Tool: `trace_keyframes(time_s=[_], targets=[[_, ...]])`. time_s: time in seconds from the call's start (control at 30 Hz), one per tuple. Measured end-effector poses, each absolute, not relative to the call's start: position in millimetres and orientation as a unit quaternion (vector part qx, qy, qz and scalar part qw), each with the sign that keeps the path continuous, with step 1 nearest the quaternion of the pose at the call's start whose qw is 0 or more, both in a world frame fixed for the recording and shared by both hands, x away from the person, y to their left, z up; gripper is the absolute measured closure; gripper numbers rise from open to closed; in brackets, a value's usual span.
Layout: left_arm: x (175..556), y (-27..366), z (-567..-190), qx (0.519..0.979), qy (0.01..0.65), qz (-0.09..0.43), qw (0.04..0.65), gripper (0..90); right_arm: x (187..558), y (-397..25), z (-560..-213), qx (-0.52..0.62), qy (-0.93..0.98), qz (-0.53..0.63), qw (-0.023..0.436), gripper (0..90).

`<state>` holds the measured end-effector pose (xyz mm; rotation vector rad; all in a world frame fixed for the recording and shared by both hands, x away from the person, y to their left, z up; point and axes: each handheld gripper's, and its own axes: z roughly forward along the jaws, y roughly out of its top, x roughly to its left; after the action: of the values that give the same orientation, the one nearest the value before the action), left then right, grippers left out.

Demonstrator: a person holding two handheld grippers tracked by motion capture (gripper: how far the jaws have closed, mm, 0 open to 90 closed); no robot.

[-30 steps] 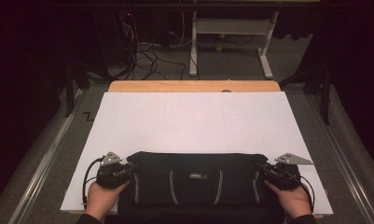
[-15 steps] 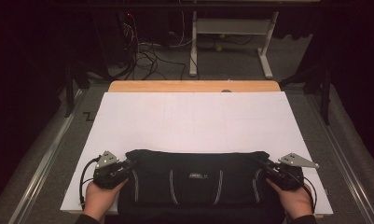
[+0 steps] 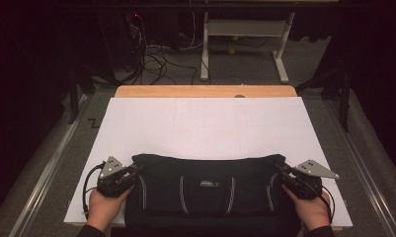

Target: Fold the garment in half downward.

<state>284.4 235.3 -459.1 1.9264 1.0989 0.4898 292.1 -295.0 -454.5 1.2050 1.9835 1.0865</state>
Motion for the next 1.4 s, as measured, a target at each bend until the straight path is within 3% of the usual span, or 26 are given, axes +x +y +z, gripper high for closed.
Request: trace_keyframes(time_s=[0.87, 1.4], targets=[[392.3, 231.0, -435.8, 0.781, 0.456, 0.229, 0.36, 73.4, 392.2, -273.8, -430.3, 0.47, 0.731, 0.382, 0.313, 78.2], [418.7, 236.2, -413.5, 0.728, 0.491, 0.254, 0.406, 73.3, 426.6, -265.5, -395.8, 0.45, 0.719, 0.382, 0.367, 77.9]])
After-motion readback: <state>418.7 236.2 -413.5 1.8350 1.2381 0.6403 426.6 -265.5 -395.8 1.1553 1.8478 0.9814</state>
